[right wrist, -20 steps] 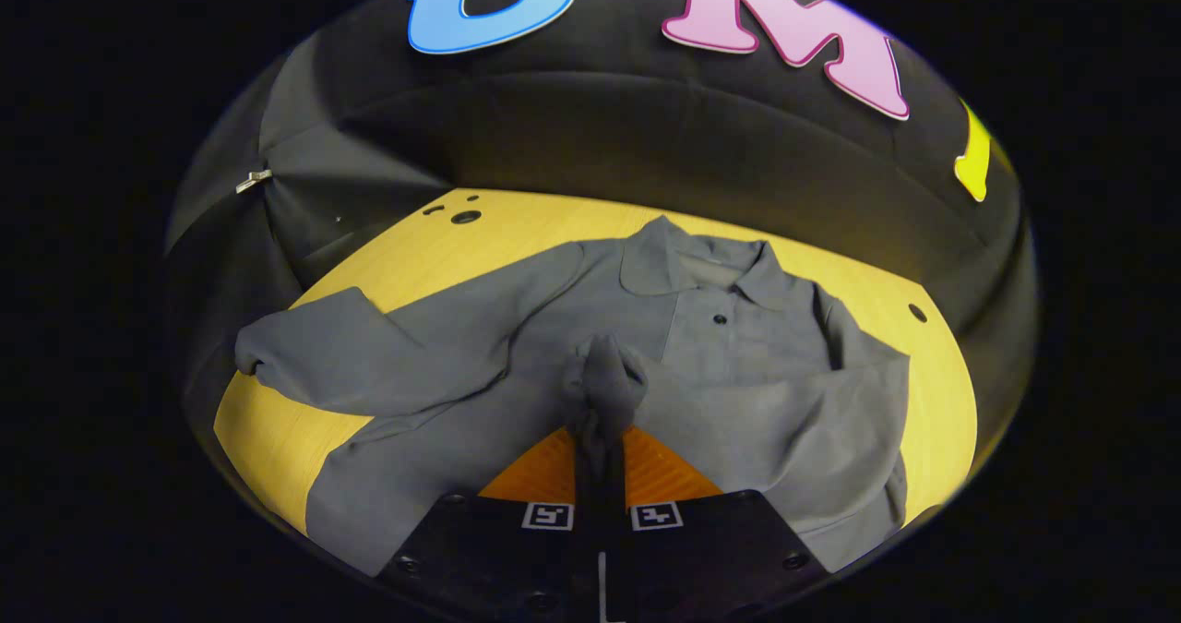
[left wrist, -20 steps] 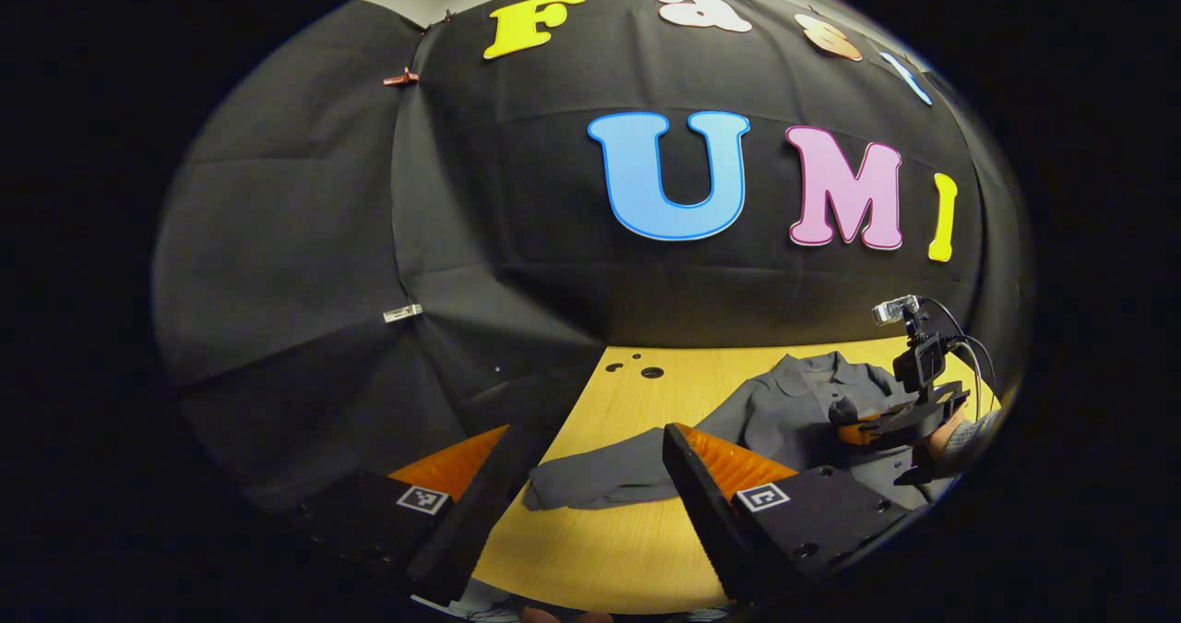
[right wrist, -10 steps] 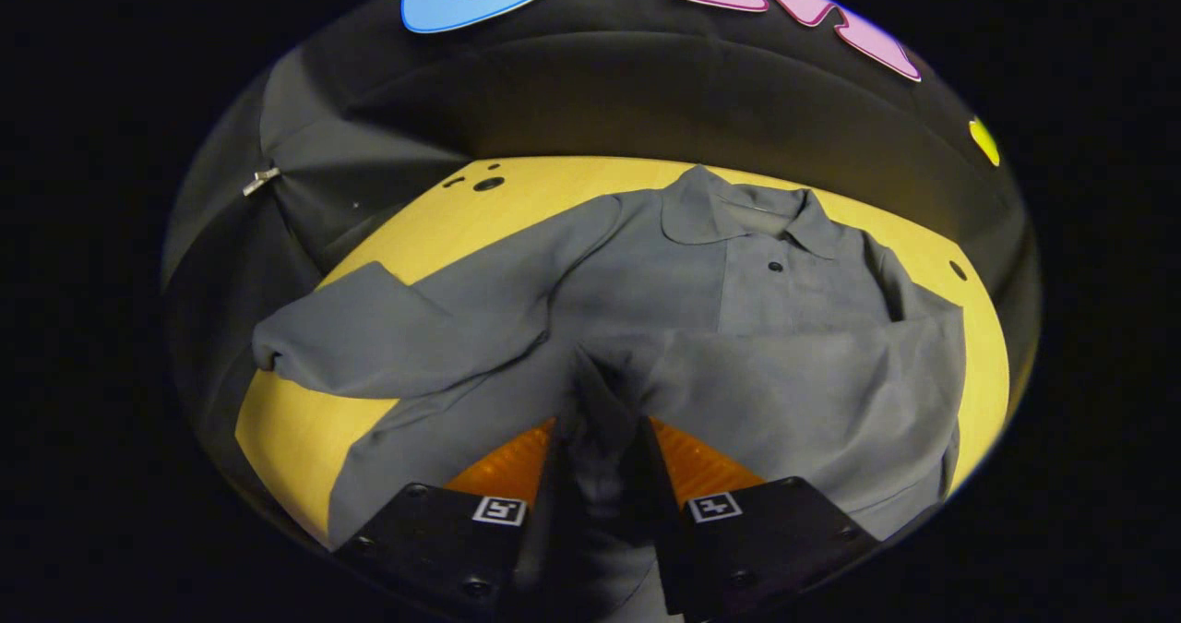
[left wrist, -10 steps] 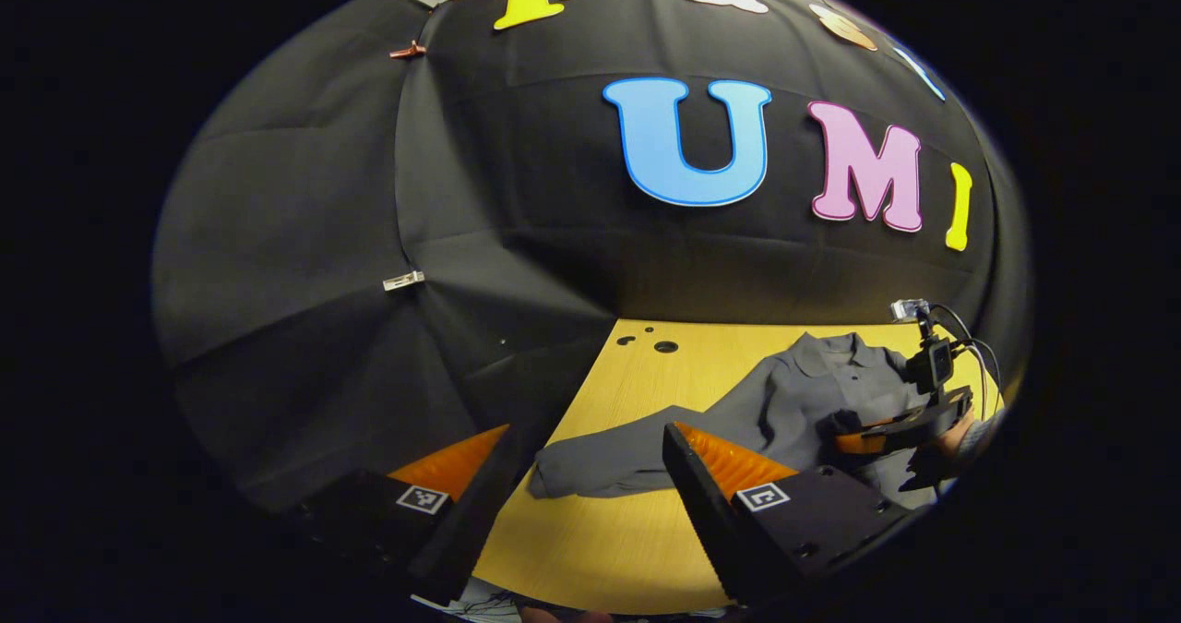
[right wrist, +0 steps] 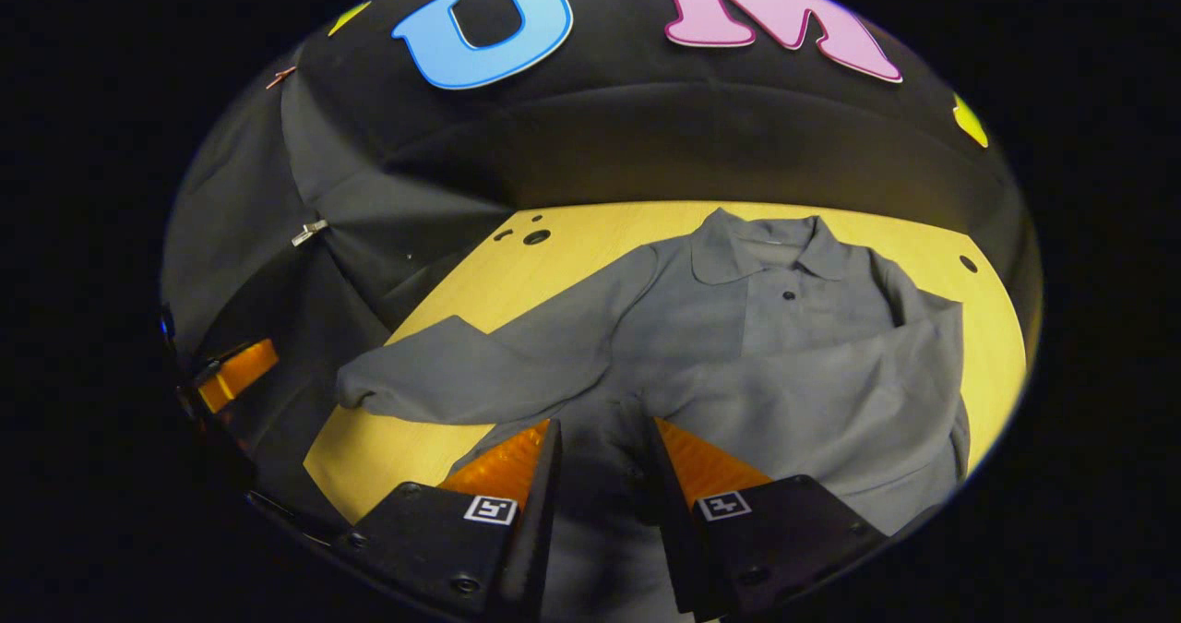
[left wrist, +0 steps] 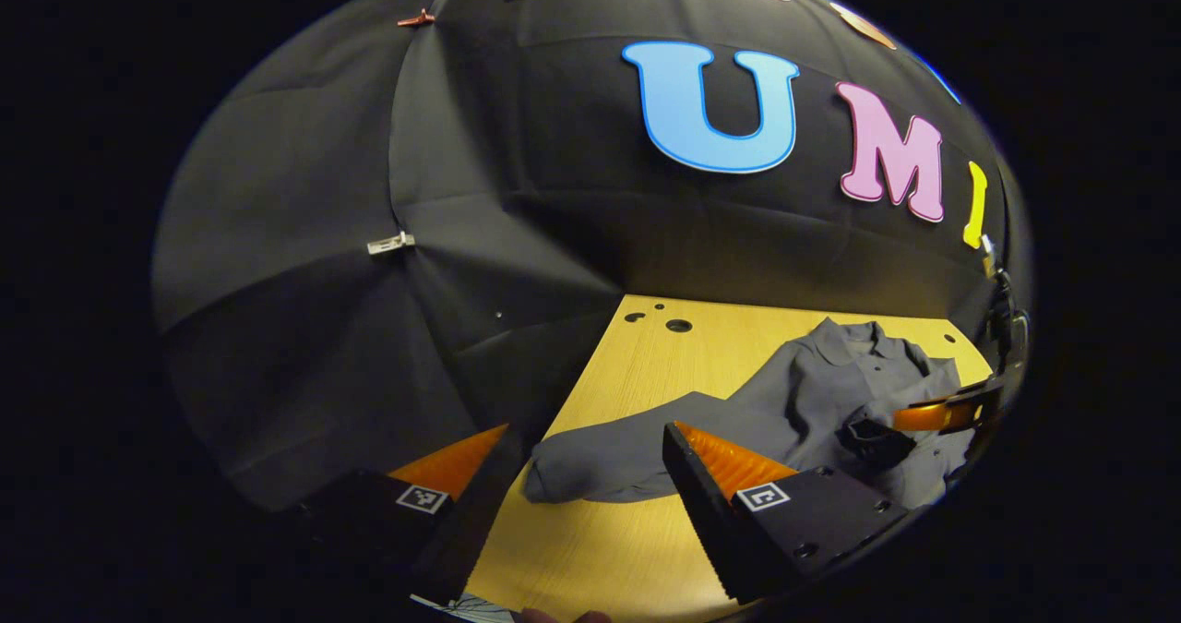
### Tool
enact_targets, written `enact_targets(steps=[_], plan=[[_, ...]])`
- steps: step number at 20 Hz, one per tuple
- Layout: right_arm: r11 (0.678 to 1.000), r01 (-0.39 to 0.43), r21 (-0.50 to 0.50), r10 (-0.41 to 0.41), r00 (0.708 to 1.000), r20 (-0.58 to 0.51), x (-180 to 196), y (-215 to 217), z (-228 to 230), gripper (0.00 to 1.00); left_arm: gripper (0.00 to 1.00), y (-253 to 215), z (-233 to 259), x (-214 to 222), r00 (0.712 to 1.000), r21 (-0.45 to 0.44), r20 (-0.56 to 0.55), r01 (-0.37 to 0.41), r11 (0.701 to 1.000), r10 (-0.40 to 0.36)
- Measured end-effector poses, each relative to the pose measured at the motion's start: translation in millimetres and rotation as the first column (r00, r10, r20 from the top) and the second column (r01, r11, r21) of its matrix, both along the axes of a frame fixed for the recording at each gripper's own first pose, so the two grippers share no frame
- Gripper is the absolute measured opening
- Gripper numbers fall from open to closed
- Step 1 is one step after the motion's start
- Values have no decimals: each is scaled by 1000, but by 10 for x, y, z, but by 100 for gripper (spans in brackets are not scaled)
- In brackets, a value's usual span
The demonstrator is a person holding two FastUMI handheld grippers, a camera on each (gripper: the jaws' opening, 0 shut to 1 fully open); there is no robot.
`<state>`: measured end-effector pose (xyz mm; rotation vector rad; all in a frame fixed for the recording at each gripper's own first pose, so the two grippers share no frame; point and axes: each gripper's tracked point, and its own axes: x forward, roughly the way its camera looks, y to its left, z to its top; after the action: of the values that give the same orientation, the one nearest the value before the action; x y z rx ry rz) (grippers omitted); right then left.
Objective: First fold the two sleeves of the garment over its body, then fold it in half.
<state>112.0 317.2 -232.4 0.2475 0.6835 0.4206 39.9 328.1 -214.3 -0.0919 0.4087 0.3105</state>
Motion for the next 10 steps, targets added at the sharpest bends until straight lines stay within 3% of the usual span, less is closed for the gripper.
enact_targets(steps=[2, 7, 10], plan=[[1000, 21, -8, -21, 1000, 14, -85, -171, 118, 56, 98, 84, -197, 120, 999, -4, -38, 5, 1000, -5], [995, 98, -33, -98, 995, 21, -323, -632, 257, 56, 98, 131, -810, 322, 987, -115, -162, 4, 993, -22], [987, 143, -68, -142, 990, 19, -465, -900, 212, 56, 98, 187, -1122, 420, 972, -125, -234, -6, 992, -23]])
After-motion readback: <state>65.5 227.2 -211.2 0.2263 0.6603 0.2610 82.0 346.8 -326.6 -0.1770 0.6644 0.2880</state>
